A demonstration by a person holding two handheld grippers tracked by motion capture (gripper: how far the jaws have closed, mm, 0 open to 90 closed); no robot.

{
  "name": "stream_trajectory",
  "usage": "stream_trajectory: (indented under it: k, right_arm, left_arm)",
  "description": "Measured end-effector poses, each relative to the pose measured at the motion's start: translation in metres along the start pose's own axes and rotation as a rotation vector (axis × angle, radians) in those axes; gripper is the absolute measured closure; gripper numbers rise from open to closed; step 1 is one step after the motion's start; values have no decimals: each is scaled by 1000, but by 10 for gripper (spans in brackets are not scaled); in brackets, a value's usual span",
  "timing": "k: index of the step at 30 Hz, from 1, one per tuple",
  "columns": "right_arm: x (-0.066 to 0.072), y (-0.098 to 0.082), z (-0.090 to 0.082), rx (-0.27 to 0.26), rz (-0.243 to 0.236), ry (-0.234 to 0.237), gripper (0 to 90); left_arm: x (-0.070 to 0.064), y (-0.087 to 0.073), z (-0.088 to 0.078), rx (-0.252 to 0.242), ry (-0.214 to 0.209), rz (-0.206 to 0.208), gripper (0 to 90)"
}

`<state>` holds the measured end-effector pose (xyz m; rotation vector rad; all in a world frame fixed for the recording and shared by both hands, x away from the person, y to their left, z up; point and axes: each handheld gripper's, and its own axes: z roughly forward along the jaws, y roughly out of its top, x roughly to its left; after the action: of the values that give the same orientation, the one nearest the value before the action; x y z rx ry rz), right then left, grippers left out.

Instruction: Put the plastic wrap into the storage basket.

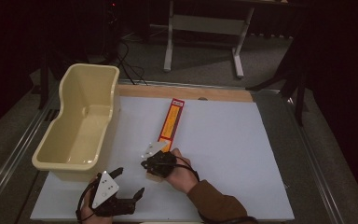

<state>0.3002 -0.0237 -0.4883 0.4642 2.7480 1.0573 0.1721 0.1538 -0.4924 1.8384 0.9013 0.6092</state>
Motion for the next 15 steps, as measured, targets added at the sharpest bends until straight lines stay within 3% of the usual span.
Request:
stream_trajectory:
  k: [10,11,15]
  right_arm:
    - [-8,-33,-39,88,-56,-15,899]
    - [-14,-43,-49,102,-44,-27,899]
    - [-26,-59,-62,125,-17,-60,899]
  left_arm:
    - [-2,0,1,4,-1,3,78]
    - [-2,0,1,4,0,-3,78]
    - [-1,0,1,2,0,-3,78]
